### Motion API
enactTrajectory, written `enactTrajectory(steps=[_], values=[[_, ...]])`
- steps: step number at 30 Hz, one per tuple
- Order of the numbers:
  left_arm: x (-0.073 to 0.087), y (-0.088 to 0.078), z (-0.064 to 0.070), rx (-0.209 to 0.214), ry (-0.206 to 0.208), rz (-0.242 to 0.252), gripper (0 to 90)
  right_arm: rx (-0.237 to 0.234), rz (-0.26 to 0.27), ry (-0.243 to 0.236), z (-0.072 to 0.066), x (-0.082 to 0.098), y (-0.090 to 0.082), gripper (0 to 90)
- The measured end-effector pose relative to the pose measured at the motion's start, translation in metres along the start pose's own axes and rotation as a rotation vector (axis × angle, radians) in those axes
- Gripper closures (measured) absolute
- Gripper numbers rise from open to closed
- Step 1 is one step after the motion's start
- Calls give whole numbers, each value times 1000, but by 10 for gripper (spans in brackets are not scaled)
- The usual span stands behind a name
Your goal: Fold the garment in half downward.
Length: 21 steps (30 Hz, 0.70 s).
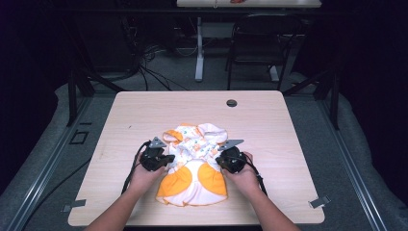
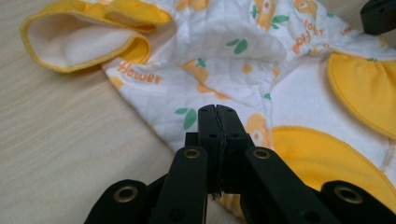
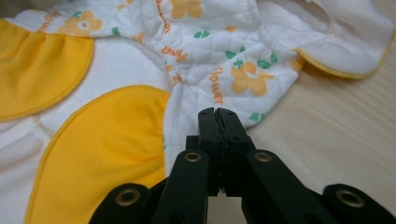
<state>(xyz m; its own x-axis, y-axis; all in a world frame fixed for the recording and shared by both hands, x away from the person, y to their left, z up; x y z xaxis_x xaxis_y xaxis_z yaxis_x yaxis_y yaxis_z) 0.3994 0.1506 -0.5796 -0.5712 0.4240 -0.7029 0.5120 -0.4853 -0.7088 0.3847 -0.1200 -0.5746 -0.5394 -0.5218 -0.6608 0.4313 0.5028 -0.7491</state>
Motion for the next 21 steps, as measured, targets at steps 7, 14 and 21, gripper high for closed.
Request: enactTrajectory(steps=[7, 14, 21], values=[[4, 11, 1, -7, 11, -33, 897, 5, -37, 2, 1, -1, 15, 897], [6, 8, 2, -7, 37, -38, 898, 7, -44, -20, -1, 0, 13, 900], [12, 2, 6, 1, 70, -51, 898, -11, -54, -42, -8, 5, 9, 900]])
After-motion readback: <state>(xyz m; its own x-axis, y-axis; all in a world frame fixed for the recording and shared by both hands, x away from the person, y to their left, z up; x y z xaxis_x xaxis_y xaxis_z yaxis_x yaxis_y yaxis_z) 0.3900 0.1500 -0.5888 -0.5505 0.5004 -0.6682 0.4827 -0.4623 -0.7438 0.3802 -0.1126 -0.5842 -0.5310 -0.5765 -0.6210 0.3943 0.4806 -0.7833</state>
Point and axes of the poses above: each handheld gripper's, and its own axes: y roughly forward along the jaws, x roughly out of its underside, z roughly to its right, the point moved 2 cm from there along y, roughly forward along the jaws, and after that the axes turned 4 degrees about -x, right-handed, at the moved point
